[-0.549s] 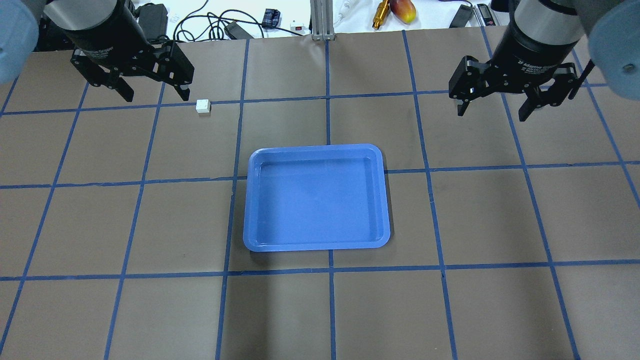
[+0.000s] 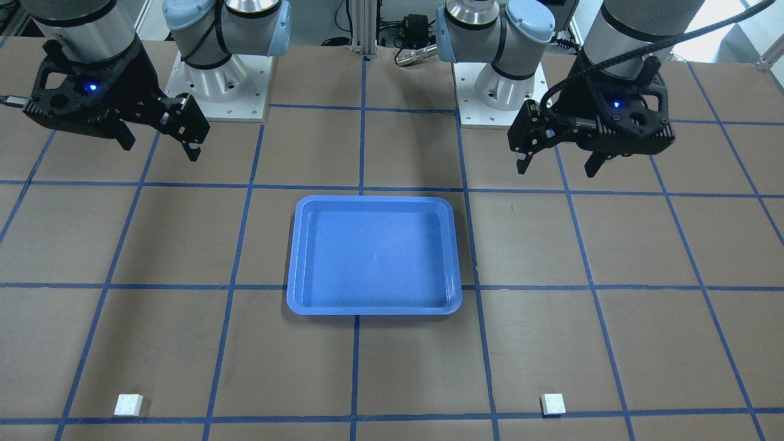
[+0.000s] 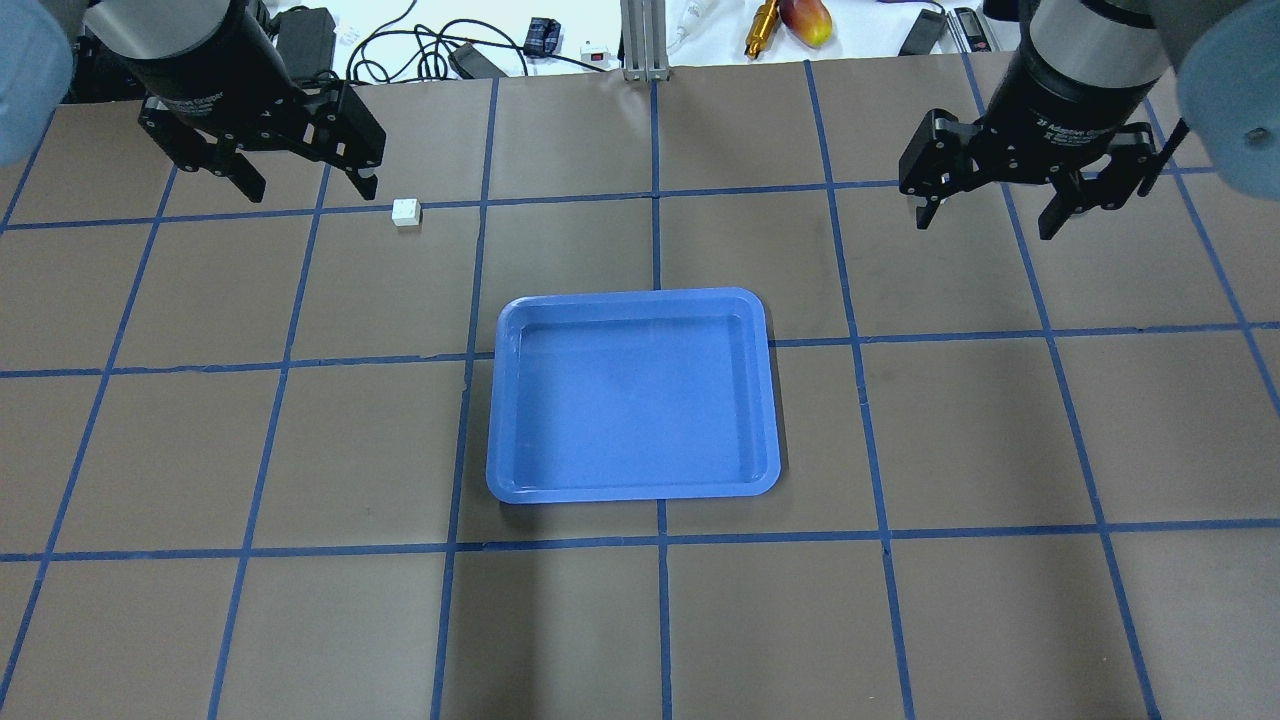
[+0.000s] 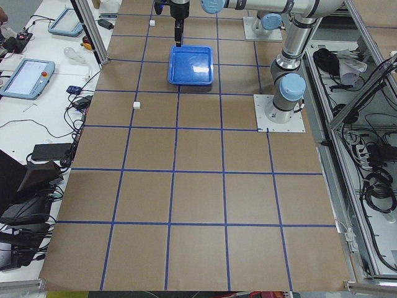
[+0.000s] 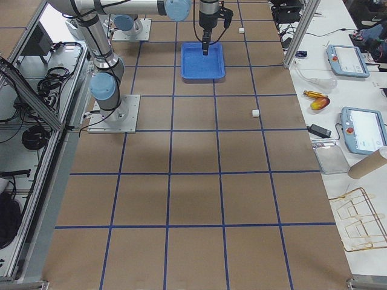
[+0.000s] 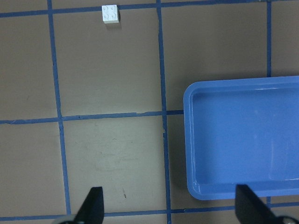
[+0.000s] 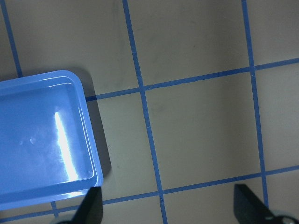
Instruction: Assemble white blocks and place on blue tray
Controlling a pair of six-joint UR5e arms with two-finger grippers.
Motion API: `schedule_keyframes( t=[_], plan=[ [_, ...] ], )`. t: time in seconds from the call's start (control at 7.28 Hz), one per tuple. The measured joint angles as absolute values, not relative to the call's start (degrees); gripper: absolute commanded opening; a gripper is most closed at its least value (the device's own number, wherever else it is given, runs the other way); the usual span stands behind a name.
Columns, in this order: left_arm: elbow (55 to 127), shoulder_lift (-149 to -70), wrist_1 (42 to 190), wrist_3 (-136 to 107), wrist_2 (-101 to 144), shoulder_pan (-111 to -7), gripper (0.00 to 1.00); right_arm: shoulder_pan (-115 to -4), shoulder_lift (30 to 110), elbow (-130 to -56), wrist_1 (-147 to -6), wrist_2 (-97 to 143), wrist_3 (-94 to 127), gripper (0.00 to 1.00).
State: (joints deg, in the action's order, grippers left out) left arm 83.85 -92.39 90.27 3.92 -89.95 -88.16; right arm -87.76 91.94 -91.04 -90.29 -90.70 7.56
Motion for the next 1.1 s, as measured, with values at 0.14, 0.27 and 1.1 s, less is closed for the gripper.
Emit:
schedule_keyframes(
  t=[0.14,0.27,1.1],
  plan=[
    [83.8,-92.5,90.2,3.9,-89.9,-88.2,1.00,-87.8,91.9,-91.1,-90.3,-90.7,7.6,1.00],
    [83.8,-92.7,90.2,4.0,-89.9,-88.2,1.00,-87.8,91.9,-91.1,-90.3,-90.6,7.6,1.00],
    [83.7,-93.2,90.1,4.0,-90.1,-88.0,1.00,-87.7,92.0,-91.0,-90.4,-90.5,8.0,1.00]
  ],
)
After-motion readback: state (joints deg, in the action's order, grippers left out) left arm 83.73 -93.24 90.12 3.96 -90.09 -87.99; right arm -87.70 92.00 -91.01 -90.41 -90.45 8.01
